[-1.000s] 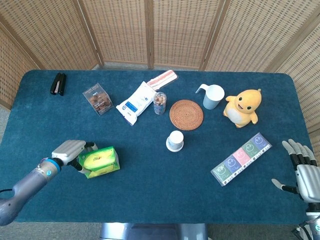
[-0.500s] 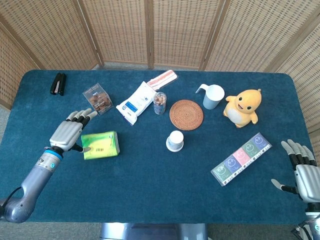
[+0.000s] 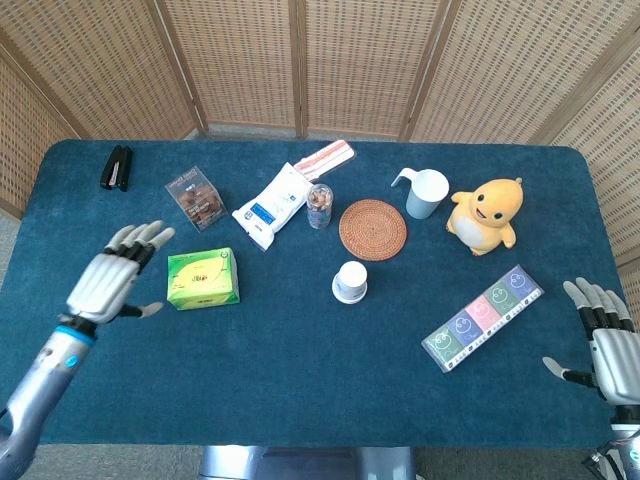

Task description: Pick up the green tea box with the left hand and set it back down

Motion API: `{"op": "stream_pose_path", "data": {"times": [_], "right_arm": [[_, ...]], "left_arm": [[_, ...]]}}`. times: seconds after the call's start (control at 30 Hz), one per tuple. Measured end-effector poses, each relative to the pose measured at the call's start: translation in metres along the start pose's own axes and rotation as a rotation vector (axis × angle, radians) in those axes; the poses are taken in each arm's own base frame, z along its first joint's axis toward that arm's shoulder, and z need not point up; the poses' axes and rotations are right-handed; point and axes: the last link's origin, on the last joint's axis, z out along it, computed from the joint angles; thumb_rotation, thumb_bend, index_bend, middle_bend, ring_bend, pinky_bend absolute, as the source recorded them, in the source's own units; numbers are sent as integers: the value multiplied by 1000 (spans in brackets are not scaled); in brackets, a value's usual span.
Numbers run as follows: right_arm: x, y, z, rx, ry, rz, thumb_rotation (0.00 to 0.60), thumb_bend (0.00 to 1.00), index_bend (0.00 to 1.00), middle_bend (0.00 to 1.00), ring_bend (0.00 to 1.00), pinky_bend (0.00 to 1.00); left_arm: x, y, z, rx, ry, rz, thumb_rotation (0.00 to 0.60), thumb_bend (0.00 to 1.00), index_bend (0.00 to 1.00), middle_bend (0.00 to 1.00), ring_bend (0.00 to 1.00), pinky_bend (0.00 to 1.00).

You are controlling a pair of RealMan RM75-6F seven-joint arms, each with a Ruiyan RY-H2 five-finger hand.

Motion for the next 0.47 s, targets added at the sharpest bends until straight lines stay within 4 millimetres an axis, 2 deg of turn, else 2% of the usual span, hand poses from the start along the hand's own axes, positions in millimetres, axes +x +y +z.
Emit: {"op": "stream_pose_path", "data": {"times": [0.17, 0.27, 0.37, 0.47], "right_arm": [[0, -2, 0, -7, 52, -40, 600, 0, 0, 0, 0, 0], [-1, -3, 0, -13, 75, -55, 600, 0, 0, 0, 0, 0], [-2, -4, -1, -12, 83, -66, 600, 0, 0, 0, 0, 0], [-4, -5, -1, -14, 91, -83, 600, 0, 0, 0, 0, 0]], "left_arm": [[1, -26, -57, 84, 56, 27, 600, 6, 29, 0, 0, 0], [2, -37, -85, 133, 89, 43, 600, 6, 29, 0, 0, 0], [-1, -47, -105, 170, 110, 55, 600, 6, 29, 0, 0, 0], [-7, -55, -116, 197, 106, 59, 600, 6, 31, 0, 0, 0]]}}
